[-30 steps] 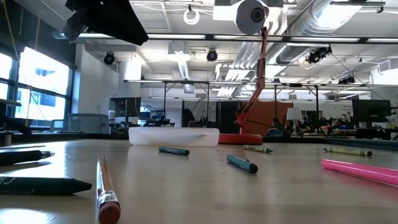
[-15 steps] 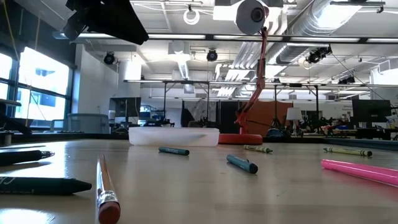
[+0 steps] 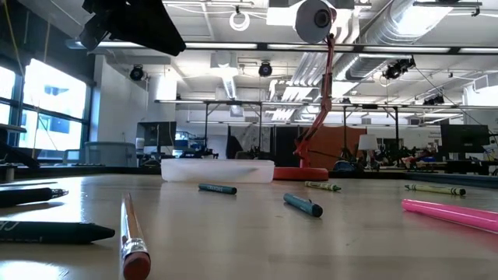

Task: Pick & place school supplies into a supply box
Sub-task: Put the blue pencil into the orange supply box

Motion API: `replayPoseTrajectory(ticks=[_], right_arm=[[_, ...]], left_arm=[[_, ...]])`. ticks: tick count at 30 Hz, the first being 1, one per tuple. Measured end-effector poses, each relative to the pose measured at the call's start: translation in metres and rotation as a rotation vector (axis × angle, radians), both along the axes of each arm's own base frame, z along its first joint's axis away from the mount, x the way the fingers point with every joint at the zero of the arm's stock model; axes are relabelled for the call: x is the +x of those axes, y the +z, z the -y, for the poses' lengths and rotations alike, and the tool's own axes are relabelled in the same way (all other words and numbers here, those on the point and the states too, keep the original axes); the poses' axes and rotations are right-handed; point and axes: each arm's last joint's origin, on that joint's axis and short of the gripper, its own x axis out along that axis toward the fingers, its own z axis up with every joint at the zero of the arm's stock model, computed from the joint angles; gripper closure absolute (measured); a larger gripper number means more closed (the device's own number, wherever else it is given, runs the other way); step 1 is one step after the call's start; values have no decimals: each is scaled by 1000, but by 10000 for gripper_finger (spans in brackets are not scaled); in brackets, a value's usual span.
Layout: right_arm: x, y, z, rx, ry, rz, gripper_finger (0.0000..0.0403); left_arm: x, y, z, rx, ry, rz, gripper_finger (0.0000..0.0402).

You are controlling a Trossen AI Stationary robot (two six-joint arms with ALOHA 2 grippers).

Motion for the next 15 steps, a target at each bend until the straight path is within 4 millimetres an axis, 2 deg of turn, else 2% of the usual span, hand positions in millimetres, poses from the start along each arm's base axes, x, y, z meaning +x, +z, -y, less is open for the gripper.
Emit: replayPoseTrajectory(ticks=[3, 8, 13, 15], right_arm=[[7, -6, 0, 5, -35, -5, 325], [13, -15, 2, 0, 25, 16, 331], [18, -17, 1, 12, 90, 67, 386], [22, -16, 0, 18, 90, 72, 394]], left_arm=[[0, 0, 0, -2, -2, -2, 309], [0, 0, 0, -4, -16, -17, 309], [0, -1, 1, -13, -28, -29, 309], [0, -1, 1, -13, -29, -30, 309]])
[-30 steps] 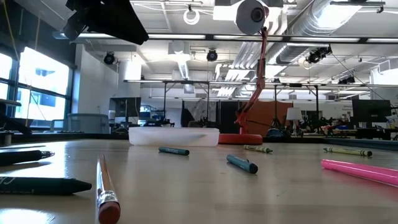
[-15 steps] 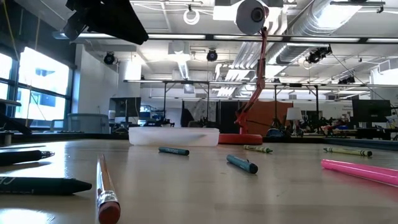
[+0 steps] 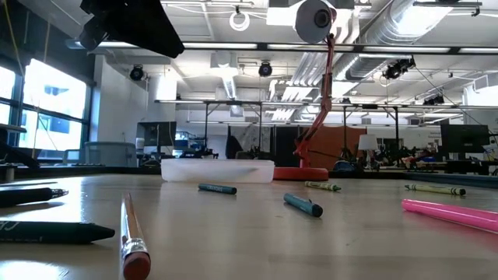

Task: Pick & place school supplies into a supply box
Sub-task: Put the blue pencil into the orange supply box

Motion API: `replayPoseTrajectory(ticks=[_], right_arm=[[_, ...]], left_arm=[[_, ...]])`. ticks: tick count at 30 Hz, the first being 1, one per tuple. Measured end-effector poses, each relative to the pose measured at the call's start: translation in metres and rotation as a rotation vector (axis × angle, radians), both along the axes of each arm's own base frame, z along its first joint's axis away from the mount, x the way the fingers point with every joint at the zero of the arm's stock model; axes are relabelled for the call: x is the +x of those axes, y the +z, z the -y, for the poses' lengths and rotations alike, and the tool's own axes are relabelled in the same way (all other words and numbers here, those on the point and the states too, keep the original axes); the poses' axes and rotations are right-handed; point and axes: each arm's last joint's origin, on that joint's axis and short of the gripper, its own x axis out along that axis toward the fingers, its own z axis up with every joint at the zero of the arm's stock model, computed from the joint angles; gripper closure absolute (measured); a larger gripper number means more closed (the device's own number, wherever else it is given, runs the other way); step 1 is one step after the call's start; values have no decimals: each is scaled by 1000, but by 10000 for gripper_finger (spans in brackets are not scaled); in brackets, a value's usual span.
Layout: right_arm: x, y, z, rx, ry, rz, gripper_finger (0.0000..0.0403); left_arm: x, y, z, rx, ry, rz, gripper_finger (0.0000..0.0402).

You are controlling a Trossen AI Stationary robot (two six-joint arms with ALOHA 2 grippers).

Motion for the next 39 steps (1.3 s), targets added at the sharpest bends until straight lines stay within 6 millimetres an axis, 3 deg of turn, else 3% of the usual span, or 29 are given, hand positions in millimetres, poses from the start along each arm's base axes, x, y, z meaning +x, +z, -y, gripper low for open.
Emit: replayPoseTrajectory(ticks=[11, 19, 32, 39], right_arm=[[33, 10, -13, -7, -57, 47, 398], [55, 0, -19, -17, -87, 40, 385], [64, -1, -12, 21, -88, 34, 397], [71, 21, -9, 15, -198, 184, 399]], left_arm=[[0, 0, 0, 8, -10, -10, 309], [0, 0, 0, 5, -11, -9, 309], [0, 0, 1, -8, -21, -17, 309], [0, 0, 1, -8, -21, -17, 309]])
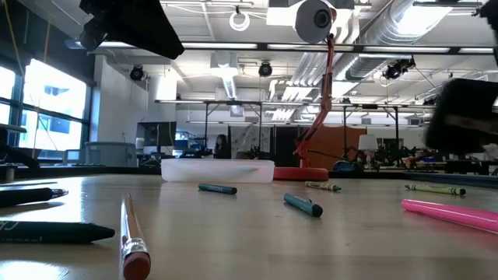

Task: Pick & place school supplies into a supply box
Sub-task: Put the blue pencil into the orange supply box

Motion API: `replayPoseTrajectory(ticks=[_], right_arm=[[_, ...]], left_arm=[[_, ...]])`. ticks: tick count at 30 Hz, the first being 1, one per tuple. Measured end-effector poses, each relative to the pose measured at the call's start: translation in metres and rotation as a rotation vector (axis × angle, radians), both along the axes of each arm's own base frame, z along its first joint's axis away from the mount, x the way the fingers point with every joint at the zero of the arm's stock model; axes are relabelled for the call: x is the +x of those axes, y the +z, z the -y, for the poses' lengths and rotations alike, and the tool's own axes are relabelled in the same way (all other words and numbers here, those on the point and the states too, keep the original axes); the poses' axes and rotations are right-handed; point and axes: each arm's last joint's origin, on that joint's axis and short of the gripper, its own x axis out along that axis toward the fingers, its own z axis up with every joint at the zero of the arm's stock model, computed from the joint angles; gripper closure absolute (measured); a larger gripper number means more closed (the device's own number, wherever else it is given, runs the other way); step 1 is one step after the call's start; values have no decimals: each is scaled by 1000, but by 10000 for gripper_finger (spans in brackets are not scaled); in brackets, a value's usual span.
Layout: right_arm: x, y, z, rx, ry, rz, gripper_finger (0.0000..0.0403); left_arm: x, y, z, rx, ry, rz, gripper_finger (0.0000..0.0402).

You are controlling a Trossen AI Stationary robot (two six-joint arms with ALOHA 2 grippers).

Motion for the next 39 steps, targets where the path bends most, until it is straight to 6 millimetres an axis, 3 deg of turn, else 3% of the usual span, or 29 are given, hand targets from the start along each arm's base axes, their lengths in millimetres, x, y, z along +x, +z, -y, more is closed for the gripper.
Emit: replayPoseTrajectory(ticks=[5, 10, 15, 19, 23, 29, 33, 39], right_arm=[[8, 28, 13, -75, -91, 182, 401], [25, 61, 45, -57, -301, 324, 399], [61, 100, 86, -45, -553, 457, 401], [101, 117, 127, -20, -711, 429, 401], [142, 112, 171, -41, -837, 311, 402], [192, 87, 230, -48, -980, 225, 402], [213, 75, 252, -13, -1035, 134, 398], [223, 53, 266, -60, -1050, -12, 370]], left_arm=[[0, 0, 0, -1, 1, 3, 309], [0, 1, 0, 0, 4, 11, 309], [1, 1, 0, 5, 11, 21, 309], [2, 4, 0, 25, 39, 71, 309], [3, 4, 0, 26, 39, 74, 309], [3, 4, 1, 21, 33, 69, 309], [3, 4, 1, 22, 31, 66, 309], [3, 3, 1, 11, 23, 59, 309]])
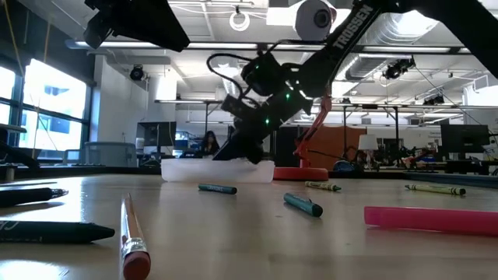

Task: Pick & place school supplies into a supply box
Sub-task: Put the blue pencil into the orange supply box, then put the orange pencil into the orange supply box

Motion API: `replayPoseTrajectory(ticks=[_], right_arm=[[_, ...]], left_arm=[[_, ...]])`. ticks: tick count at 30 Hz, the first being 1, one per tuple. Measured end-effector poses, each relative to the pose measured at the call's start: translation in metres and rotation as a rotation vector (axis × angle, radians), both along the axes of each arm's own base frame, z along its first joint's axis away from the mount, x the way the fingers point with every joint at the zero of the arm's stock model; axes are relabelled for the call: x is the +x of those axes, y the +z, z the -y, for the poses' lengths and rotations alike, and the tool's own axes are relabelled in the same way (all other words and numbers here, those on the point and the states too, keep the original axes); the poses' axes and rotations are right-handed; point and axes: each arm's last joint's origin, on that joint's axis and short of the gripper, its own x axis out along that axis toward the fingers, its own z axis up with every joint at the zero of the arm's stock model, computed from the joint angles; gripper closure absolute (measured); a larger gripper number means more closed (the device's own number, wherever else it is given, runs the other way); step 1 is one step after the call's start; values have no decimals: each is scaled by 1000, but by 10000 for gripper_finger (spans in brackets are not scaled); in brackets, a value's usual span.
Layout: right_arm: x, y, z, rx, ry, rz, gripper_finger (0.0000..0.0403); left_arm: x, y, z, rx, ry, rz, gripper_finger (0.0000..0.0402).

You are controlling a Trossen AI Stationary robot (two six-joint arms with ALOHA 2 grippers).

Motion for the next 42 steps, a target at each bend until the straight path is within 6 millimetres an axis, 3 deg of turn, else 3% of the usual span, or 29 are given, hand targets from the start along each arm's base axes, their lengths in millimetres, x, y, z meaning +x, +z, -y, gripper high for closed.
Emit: replayPoseTrajectory(ticks=[7, 14, 19, 26, 32, 37, 42], right_arm=[[0, -1, 6, -17, -35, 10, 347], [1, 22, -1, -65, -57, 66, 333], [-9, 57, -26, -91, 2, 16, 329], [-41, 119, -58, -69, 87, -22, 329], [-79, 177, -80, -45, 157, 59, 329], [-113, 217, -97, 24, 213, 165, 329], [-142, 241, -108, 42, 244, 209, 329]], left_arm=[[0, 0, 0, -6, -1, 2, 309], [1, -1, 3, -90, -35, -11, 309], [3, -18, 20, -233, -104, -74, 309], [5, -53, 62, -385, -65, 24, 309], [12, -84, 83, -510, -246, -170, 309], [26, -87, 72, -547, -374, -304, 309], [53, -64, 52, -429, -616, -341, 309]])
